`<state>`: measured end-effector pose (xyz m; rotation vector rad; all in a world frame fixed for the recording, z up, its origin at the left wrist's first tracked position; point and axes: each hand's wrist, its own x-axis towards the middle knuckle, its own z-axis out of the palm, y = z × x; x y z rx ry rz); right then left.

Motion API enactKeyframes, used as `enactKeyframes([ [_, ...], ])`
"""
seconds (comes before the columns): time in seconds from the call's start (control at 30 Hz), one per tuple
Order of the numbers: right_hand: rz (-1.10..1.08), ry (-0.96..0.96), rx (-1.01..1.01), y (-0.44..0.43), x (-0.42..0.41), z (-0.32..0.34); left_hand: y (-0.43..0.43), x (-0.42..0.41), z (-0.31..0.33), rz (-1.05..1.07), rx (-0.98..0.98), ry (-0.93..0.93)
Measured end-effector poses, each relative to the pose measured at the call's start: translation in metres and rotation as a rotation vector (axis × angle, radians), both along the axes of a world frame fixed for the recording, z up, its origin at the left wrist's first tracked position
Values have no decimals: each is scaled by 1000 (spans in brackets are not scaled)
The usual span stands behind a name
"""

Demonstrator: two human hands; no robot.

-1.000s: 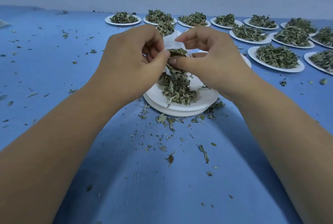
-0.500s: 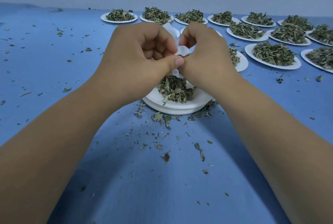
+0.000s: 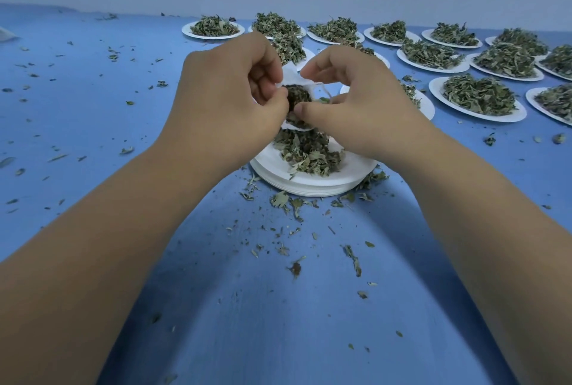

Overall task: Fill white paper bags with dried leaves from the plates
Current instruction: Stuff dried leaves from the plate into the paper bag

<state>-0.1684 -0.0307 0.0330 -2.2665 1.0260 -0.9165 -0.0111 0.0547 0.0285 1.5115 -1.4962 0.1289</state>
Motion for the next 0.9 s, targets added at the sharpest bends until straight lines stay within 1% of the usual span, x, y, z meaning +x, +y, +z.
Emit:
enactKeyframes([
  [0.13,-32,-51,-61,2,5,-1,1,0,1,21,38,-101],
  [0.27,-44,-48,-132,7,12,-4,-1,-1,1,36,105,-186],
  [0.37,-39,-65,-145,7,12,-4,-2,2,1,27,88,-149],
  [0.43,-38,-33,-138,5,11,-6,-1,3,0,8,83,-124],
  [0.5,-56,1,-149,2,9,-9,0,3,0,-39,92,-96],
  [0.53,-73,-13,-147,1,8,-9,1,2,0,-73,95,-71],
  [0.63,-78,-156,-75,2,8,-5,2,8,4,-140,142,32],
  [0.67,-51,-223,-32,3,7,-3,2,13,4,-155,159,28],
  [0.7,-11,-288,11,5,6,0,4,19,4,-171,178,-23],
  [0.8,125,-416,119,9,7,4,3,31,2,-154,216,-278],
  [0.87,218,-460,190,11,9,4,-4,35,-1,-87,130,-385],
  [0.9,256,-479,228,11,10,3,-6,36,-2,-51,91,-382],
])
